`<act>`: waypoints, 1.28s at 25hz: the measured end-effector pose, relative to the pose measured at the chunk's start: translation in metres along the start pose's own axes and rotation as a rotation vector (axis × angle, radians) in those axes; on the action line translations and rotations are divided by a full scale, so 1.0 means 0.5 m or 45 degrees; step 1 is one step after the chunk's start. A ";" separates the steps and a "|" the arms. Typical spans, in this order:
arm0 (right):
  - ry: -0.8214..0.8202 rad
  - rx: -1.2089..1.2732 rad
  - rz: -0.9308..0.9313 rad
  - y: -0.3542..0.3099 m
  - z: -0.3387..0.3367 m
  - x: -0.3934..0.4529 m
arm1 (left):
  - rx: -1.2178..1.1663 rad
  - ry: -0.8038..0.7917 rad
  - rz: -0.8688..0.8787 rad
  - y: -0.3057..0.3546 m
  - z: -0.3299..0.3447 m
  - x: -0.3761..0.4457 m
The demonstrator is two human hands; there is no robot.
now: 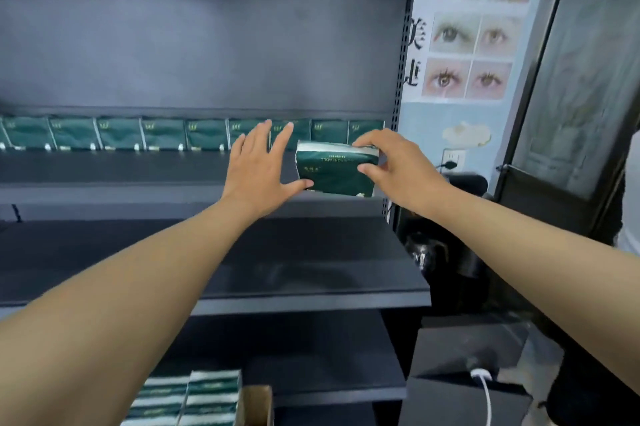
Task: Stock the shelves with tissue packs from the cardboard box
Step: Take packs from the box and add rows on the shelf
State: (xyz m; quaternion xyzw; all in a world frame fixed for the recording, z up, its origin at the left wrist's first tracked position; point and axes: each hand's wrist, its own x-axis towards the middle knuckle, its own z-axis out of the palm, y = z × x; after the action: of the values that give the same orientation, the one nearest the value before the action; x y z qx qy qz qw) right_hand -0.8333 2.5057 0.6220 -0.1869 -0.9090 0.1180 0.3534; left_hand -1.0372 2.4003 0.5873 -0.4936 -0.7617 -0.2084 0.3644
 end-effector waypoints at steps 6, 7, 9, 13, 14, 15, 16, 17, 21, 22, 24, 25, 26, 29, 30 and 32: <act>0.028 -0.037 -0.031 0.116 0.048 0.207 | -0.032 -0.041 -0.016 -0.055 0.136 0.181; 0.035 -0.046 -0.016 0.142 0.064 0.233 | -0.023 -0.058 -0.026 -0.064 0.171 0.200; 0.064 -0.037 0.040 0.202 0.106 0.281 | 0.004 -0.118 -0.052 -0.076 0.247 0.232; 0.079 -0.054 0.120 0.316 0.202 0.374 | 0.071 -0.227 -0.078 -0.088 0.374 0.285; 0.092 -0.066 0.132 0.343 0.225 0.402 | 0.076 -0.224 -0.075 -0.093 0.397 0.301; 0.108 -0.063 0.149 0.367 0.247 0.432 | 0.075 -0.212 -0.070 -0.099 0.417 0.316; 0.120 -0.040 0.167 0.388 0.267 0.462 | 0.074 -0.195 -0.069 -0.107 0.436 0.330; 0.118 -0.011 0.170 0.407 0.285 0.491 | 0.087 -0.174 -0.077 -0.115 0.454 0.343; -0.016 -0.209 0.017 0.460 0.346 0.570 | 0.273 -0.172 -0.005 -0.139 0.516 0.393; -0.016 -0.287 -0.024 0.468 0.356 0.575 | 0.291 -0.172 0.026 -0.143 0.532 0.404; -0.005 -0.344 -0.049 0.480 0.369 0.582 | 0.253 -0.174 0.050 -0.154 0.558 0.423; -0.002 -0.356 -0.063 0.483 0.373 0.581 | 0.234 -0.181 0.055 -0.158 0.564 0.428; 0.007 -0.368 -0.074 0.485 0.378 0.581 | 0.232 -0.172 0.063 -0.163 0.571 0.431; 0.053 -0.366 -0.108 0.475 0.371 0.577 | 0.264 -0.114 0.084 -0.169 0.571 0.430; 0.075 -0.372 -0.114 0.470 0.365 0.573 | 0.276 -0.099 0.069 -0.169 0.563 0.425; 0.114 -0.411 -0.125 0.453 0.351 0.556 | 0.302 -0.096 0.006 -0.162 0.536 0.408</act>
State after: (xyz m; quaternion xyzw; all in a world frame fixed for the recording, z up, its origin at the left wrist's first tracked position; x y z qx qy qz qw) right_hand -1.0847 2.8134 0.5832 -0.2017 -0.9075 -0.0553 0.3643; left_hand -1.2542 2.6697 0.5726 -0.4564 -0.7929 -0.0975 0.3918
